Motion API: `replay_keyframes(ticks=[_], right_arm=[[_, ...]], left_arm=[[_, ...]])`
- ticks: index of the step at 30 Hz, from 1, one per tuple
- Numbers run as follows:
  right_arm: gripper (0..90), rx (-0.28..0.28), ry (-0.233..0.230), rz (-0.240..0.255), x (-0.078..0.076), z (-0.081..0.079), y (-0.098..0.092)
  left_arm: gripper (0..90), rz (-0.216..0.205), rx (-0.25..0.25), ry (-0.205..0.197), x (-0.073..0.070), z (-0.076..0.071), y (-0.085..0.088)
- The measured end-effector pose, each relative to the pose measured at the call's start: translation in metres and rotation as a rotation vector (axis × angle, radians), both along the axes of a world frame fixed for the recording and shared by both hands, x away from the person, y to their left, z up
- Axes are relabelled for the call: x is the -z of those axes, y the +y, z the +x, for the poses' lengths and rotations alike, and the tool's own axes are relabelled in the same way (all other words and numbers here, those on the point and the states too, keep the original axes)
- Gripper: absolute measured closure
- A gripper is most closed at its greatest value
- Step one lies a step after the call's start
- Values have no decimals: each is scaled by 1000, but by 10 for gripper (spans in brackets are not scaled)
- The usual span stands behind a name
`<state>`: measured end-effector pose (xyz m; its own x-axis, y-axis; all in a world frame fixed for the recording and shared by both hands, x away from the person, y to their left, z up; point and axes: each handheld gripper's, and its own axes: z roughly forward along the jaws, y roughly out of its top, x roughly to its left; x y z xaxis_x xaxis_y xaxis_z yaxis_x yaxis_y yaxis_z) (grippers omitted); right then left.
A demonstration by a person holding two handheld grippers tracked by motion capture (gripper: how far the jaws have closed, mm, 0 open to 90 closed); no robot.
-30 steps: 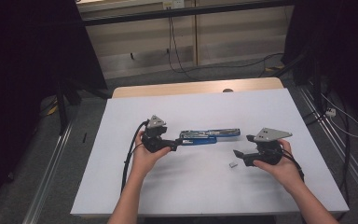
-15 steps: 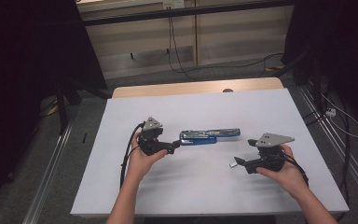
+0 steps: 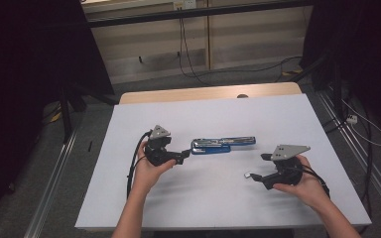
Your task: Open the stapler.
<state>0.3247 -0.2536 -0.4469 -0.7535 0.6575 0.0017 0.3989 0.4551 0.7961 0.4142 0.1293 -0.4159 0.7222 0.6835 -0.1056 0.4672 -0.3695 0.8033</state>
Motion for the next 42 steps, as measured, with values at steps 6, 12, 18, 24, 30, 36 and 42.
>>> replay_keyframes(ticks=[6,12,18,24,30,36,42], right_arm=[[360,-56,9,-41,7,2,8],[444,-98,13,-69,10,4,15],[489,-130,23,-92,14,7,22],[535,-149,34,-91,15,7,23],[607,-160,55,-86,14,4,18],[701,-170,65,-90,13,-1,14],[679,-162,59,-93,13,0,16]], left_arm=[[97,3,-7,5,0,0,1],[101,10,-4,10,0,1,2],[109,3,-15,12,1,1,2],[112,13,-12,11,1,2,2],[113,9,-21,13,1,1,2],[113,7,-27,15,2,2,2],[115,12,-26,10,2,2,2]])
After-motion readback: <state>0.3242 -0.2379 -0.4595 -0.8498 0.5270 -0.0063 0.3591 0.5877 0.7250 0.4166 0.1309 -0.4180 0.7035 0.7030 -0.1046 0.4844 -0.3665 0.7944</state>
